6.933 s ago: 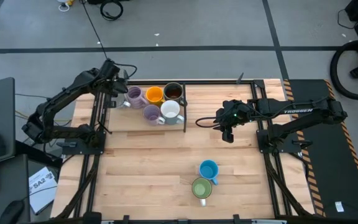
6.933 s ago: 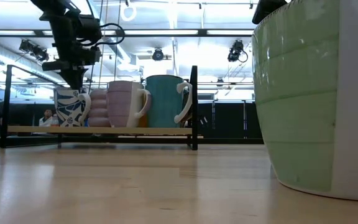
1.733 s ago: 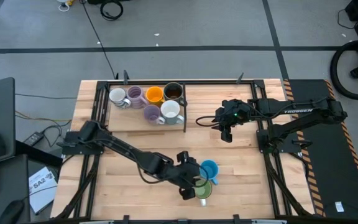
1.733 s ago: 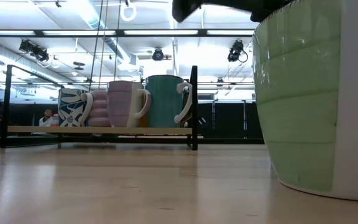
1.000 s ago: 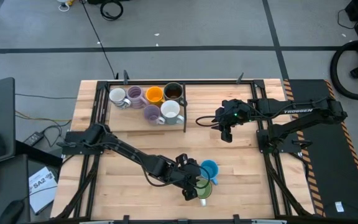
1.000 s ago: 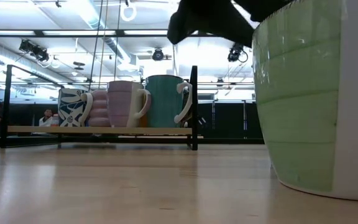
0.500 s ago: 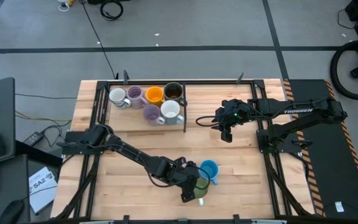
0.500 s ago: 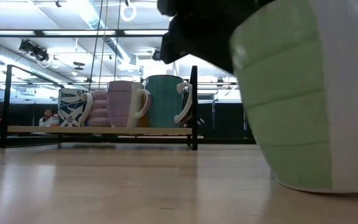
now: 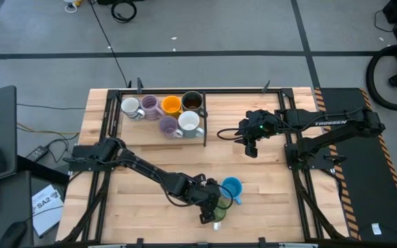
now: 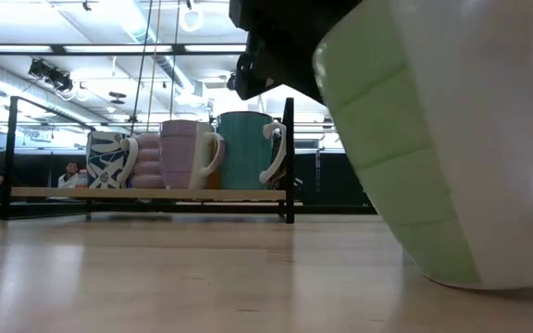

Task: Place coffee mugs
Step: Put the green mug on the shelf

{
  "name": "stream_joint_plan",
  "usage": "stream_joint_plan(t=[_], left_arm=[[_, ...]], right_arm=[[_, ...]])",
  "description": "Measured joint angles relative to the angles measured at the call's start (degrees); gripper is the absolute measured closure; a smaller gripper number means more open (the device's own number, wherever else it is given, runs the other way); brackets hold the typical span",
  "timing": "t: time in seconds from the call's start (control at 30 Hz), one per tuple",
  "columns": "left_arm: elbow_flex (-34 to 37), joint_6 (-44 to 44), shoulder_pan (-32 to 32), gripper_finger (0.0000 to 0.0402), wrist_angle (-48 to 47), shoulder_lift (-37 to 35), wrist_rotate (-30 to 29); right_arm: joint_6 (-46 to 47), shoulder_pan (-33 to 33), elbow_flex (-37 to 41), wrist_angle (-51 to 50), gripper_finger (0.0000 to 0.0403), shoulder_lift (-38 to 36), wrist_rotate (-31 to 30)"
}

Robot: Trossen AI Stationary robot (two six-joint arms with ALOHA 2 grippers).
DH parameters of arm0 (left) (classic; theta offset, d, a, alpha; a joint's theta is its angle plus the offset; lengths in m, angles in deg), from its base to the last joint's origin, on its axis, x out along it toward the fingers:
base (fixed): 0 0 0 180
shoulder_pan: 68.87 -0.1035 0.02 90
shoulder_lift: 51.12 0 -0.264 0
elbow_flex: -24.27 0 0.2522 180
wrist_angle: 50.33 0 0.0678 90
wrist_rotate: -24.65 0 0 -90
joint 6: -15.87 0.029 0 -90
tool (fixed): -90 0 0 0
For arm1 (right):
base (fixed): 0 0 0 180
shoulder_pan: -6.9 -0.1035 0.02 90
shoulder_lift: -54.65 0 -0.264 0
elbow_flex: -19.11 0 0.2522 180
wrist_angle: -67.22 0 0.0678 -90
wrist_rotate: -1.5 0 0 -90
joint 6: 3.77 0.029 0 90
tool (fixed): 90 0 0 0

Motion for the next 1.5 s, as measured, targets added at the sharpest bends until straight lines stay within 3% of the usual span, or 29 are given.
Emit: stream_joint_plan(t=[0.23,0.57,0.87,1.07,1.5], left_arm=[[0.1,-1.3,0.0,0.0379,-0.8,0.0,0.1],[0.1,-9.9,0.0,0.0379,-2.7,-0.8,-0.7],[0.1,-18.0,0.3,0.0379,-10.7,-7.3,-2.4],[0.1,-22.6,0.6,0.0379,-21.4,-14.0,-2.2],[0.0,-39.3,0.4,0.0379,-54.9,-28.6,-2.2]], right_arm=[[0.0,0.0,0.0,0.0,0.0255,0.0,0.0],[0.0,0.0,0.0,0.0,0.0255,0.0,0.0],[0.0,0.0,0.0,0.1,0.0255,0.0,0.0],[0.0,0.0,0.0,0.0,0.0255,0.0,0.0],[-0.4,0.0,0.0,2.1,0.0255,0.0,0.0]])
